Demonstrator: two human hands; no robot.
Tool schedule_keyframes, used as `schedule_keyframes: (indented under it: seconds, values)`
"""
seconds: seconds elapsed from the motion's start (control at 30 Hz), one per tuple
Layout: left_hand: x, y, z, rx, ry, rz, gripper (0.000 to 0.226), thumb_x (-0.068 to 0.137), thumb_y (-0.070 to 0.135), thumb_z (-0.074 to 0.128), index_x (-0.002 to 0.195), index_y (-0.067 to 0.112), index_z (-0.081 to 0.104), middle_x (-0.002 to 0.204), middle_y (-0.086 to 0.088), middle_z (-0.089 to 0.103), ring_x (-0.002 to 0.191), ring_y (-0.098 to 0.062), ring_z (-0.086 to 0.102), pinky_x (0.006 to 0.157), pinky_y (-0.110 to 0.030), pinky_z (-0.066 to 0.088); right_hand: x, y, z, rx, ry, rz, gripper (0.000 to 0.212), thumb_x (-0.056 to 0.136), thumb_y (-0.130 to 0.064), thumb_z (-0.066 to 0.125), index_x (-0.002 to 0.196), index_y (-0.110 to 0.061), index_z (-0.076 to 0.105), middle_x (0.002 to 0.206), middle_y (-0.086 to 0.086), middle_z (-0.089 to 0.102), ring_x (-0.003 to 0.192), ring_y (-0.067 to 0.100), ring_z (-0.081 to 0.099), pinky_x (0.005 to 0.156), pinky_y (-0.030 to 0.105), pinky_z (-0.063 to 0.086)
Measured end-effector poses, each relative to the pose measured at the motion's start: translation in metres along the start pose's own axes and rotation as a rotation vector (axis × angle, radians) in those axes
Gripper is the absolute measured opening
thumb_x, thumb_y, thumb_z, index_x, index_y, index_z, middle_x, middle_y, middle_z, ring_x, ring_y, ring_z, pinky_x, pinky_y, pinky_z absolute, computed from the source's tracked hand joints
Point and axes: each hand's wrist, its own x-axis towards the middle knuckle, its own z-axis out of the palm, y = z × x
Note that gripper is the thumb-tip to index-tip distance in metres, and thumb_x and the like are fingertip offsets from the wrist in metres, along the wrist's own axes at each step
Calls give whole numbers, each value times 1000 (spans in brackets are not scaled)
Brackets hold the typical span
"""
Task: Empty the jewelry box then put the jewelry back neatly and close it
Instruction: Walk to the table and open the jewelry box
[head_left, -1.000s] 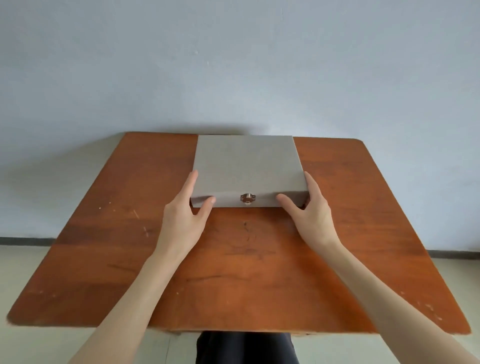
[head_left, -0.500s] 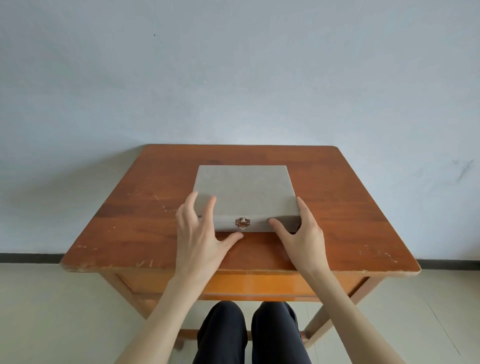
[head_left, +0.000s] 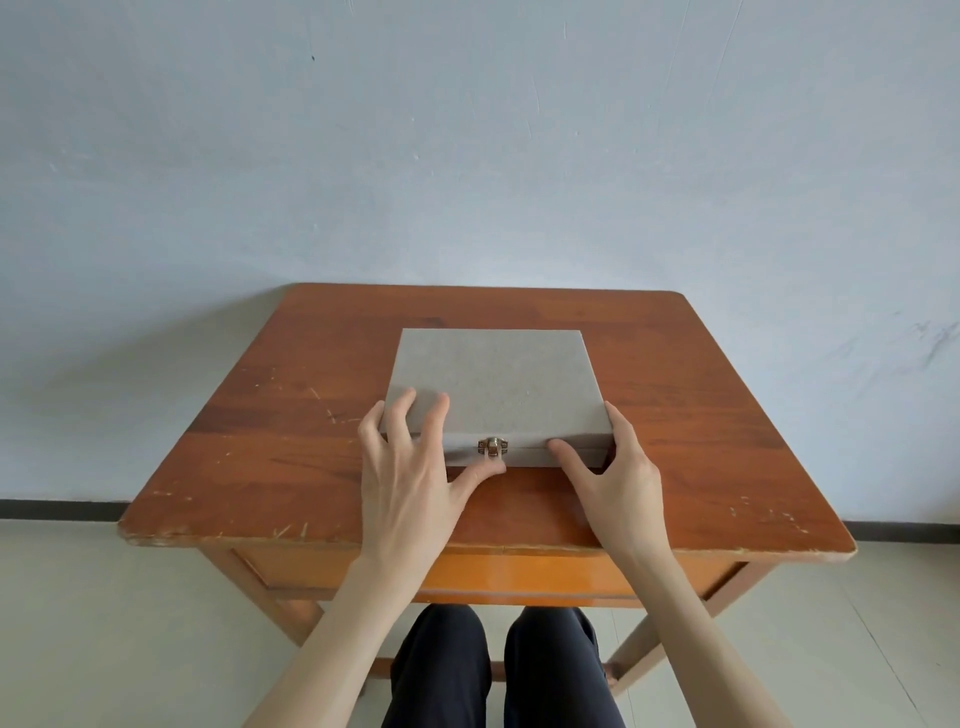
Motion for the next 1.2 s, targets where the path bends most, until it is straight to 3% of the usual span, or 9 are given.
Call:
schedule_keyframes:
  seconds: [0.2,0.33,0.43,0.5,0.57,0.67,0.73,0.93,1.2]
  values:
    - [4,-7,-10,-437,89,-135,48,91,47,42,121,12,54,123,-3,52,113,-10,41,94,-22,37,1,0,-1,14,23,18,65,79,-37,69,134,-12,43,123,2,59,105,14,54,89,27,47]
    - [1,-17,-18,-573,-42,-410,46,95,39,36,131,11,48,133,-4,52,123,-16,48,105,-33,38,3,-1,-4,53,6,21,63,78,-34,71,131,-12,47,119,0,60,98,6,48,83,19,42]
    - [8,-15,-32,-568,-94,-437,52,95,46,27,100,8,63,108,-4,66,103,-17,59,91,-30,43,5,-4,-6,122,5,33,60,76,-31,73,129,-14,49,118,-2,60,98,7,51,83,19,43]
    - [19,-12,-41,-595,-69,-443,55,95,45,25,67,6,51,69,0,56,68,-8,52,70,-22,40,12,-10,-8,192,12,47,59,76,-32,73,128,-15,49,118,-3,59,100,8,53,85,20,46]
    - [31,-9,-47,-645,-33,-457,49,96,44,24,60,15,40,58,4,43,58,-4,43,63,-20,35,25,-16,-9,234,27,41,58,77,-36,71,126,-15,50,121,-2,59,108,13,56,93,30,48]
    - [51,-8,-49,-787,27,-443,46,97,44,24,103,20,63,98,11,62,95,-2,57,92,-22,38,51,-27,-10,284,51,15,48,82,-45,63,121,-17,55,119,-3,62,114,14,56,99,39,46]
    - [70,-9,-45,-855,63,-416,54,97,45,24,122,11,57,124,2,58,118,-11,51,104,-26,34,69,-35,-10,325,49,-6,46,85,-47,57,123,-22,54,123,-8,60,118,11,52,102,37,43]
    - [132,-18,-22,-1011,29,-349,48,97,45,28,135,22,46,139,6,48,130,-7,41,113,-36,29,122,-47,6,317,10,-108,56,86,-47,51,138,-32,37,125,-4,53,115,7,50,100,26,37]
    - [206,-22,10,-1132,-127,-379,71,71,28,33,141,28,34,146,11,36,135,-6,30,115,-42,23,200,-46,24,381,6,-6,49,92,-23,46,140,-26,38,132,-2,41,117,15,50,102,34,40]
